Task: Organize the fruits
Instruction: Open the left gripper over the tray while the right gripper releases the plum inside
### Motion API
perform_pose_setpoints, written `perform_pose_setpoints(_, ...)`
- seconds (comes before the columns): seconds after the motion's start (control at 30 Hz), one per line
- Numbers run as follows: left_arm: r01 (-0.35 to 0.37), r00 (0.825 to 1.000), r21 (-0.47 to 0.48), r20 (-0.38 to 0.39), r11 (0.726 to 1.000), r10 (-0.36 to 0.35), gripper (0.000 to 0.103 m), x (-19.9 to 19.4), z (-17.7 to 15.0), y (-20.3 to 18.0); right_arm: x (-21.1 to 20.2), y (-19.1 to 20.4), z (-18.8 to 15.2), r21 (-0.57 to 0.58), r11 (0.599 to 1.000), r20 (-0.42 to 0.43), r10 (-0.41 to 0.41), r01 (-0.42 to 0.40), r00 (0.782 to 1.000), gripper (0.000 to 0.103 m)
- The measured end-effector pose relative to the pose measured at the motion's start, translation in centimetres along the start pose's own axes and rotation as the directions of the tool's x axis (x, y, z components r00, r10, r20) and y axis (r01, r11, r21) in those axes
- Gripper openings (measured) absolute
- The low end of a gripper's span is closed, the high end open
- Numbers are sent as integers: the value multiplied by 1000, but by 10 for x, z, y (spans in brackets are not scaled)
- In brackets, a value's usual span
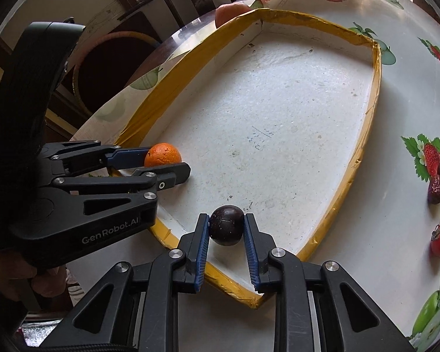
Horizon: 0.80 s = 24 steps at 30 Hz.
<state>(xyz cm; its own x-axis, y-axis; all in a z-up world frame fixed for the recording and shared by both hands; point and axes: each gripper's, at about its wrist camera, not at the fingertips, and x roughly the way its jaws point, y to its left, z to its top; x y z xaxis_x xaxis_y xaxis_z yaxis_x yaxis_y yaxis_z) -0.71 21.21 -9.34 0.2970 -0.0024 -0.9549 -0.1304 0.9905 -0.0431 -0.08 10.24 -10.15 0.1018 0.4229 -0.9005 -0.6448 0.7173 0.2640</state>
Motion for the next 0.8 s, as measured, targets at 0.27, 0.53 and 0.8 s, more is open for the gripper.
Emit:
perform_pose_setpoints(0.27,33,999,-38,-2,999,-33,57,1,9,-3,-5,3,5,-20,999,16,-47,47,999,46)
perform_pose_setpoints(0.53,17,999,-27,36,999,-16,57,-16,5,-8,-33,-1,-4,-12,999,63,-33,34,997,52)
perform_pose_setpoints(0.8,21,996,-33,86,999,-18,57,-38,5,-21,-69,-14,-21,26,998,117,-52,49,992,52)
